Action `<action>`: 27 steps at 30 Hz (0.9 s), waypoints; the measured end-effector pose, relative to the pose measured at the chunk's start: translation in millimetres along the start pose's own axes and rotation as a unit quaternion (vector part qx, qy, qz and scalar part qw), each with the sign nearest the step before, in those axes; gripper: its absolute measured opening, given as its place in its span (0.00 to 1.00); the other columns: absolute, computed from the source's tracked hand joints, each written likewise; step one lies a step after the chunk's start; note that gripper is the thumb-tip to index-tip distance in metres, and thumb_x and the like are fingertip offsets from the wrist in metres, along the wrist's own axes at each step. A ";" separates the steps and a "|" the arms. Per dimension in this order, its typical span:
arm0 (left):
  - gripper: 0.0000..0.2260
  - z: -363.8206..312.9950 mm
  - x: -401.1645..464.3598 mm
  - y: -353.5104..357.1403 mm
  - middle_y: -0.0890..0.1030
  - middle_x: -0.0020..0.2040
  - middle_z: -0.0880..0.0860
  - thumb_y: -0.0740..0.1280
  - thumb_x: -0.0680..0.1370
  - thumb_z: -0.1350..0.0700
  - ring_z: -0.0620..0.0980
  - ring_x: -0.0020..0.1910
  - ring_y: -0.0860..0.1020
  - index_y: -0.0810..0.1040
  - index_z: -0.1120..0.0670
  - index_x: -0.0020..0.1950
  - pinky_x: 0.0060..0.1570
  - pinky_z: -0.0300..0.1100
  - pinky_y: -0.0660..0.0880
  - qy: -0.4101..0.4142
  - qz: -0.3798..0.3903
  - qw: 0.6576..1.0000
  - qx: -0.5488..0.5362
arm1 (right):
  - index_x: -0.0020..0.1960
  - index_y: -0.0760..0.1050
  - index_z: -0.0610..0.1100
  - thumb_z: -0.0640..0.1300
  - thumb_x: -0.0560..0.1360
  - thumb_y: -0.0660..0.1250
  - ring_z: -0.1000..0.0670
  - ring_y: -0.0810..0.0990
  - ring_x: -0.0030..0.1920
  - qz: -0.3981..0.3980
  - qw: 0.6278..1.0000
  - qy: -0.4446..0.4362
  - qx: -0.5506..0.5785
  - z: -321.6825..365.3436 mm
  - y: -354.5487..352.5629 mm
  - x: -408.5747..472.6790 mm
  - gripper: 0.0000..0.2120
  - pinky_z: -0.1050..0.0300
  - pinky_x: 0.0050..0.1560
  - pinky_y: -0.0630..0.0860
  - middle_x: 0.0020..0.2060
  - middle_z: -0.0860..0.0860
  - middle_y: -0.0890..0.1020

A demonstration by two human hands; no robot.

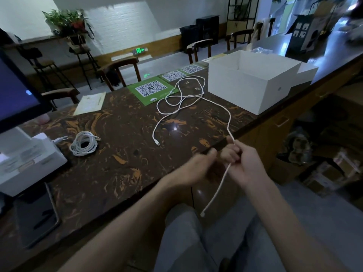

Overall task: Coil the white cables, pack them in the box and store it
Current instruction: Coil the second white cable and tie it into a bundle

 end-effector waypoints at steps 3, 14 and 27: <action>0.17 16.1 -21.1 40.5 0.79 0.38 0.53 0.53 0.85 0.50 0.49 0.39 0.79 0.77 0.58 0.53 0.44 0.44 0.75 -0.018 0.144 0.989 0.024 | 0.58 0.74 0.36 0.40 0.83 0.57 0.57 0.64 0.28 -0.008 1.000 -0.023 0.015 13.1 -0.1 2.0 0.10 0.67 0.26 0.66 0.29 0.51 0.68; 0.14 3.9 -101.6 76.2 0.63 0.30 0.54 0.51 0.85 0.49 0.48 0.22 0.60 0.73 0.53 0.60 0.19 0.40 0.58 0.064 0.146 0.959 -0.233 | 0.60 0.76 0.52 0.36 0.81 0.58 0.55 0.79 0.54 -0.098 0.707 -0.354 -0.604 -2.3 -60.8 -21.8 0.15 0.52 0.57 0.80 0.56 0.54 0.77; 0.13 -13.7 -114.0 82.9 0.69 0.31 0.49 0.54 0.84 0.53 0.45 0.26 0.67 0.74 0.59 0.52 0.26 0.37 0.64 0.156 0.060 0.948 -0.271 | 0.54 0.80 0.44 0.45 0.77 0.68 0.62 0.78 0.53 0.181 0.587 -0.340 -0.712 -43.9 -69.3 -55.5 0.08 0.59 0.58 0.77 0.54 0.55 0.81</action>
Point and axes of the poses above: each hand's wrist, its own x-axis towards the middle knuckle, its own y-axis out of the palm, z = x × y, the point moved 2 cm from there along x, towards the middle knuckle
